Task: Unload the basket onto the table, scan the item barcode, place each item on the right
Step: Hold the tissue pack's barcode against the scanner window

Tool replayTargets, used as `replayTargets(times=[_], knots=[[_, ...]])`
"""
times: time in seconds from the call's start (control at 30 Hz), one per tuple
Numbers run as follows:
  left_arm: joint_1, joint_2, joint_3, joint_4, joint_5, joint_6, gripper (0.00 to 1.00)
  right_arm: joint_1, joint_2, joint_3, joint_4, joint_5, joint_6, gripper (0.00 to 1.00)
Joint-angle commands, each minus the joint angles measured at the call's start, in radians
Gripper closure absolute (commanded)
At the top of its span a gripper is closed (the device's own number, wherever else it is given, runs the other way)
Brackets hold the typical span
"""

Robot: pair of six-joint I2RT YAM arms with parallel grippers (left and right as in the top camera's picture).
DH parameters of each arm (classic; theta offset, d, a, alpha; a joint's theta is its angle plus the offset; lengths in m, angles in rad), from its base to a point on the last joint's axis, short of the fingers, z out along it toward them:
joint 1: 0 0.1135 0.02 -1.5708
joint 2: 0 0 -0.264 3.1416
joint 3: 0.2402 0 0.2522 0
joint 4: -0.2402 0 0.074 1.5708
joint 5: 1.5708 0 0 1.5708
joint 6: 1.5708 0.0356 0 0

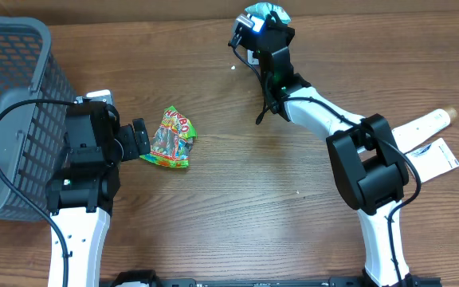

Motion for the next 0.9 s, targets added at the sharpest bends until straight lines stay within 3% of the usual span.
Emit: replayTargets(times=[0.0, 0.27, 0.87], knots=[[0.004, -0.006, 0.003, 0.000, -0.009, 0.014, 0.00, -0.029, 0.018, 0.023, 0.032, -0.005, -0.146, 0.96], [0.004, -0.006, 0.003, 0.000, -0.009, 0.014, 0.00, -0.042, 0.019, 0.023, 0.018, -0.004, -0.251, 0.96], [0.004, -0.006, 0.003, 0.000, -0.009, 0.014, 0.00, -0.044, 0.019, 0.023, 0.010, -0.039, -0.269, 0.96]])
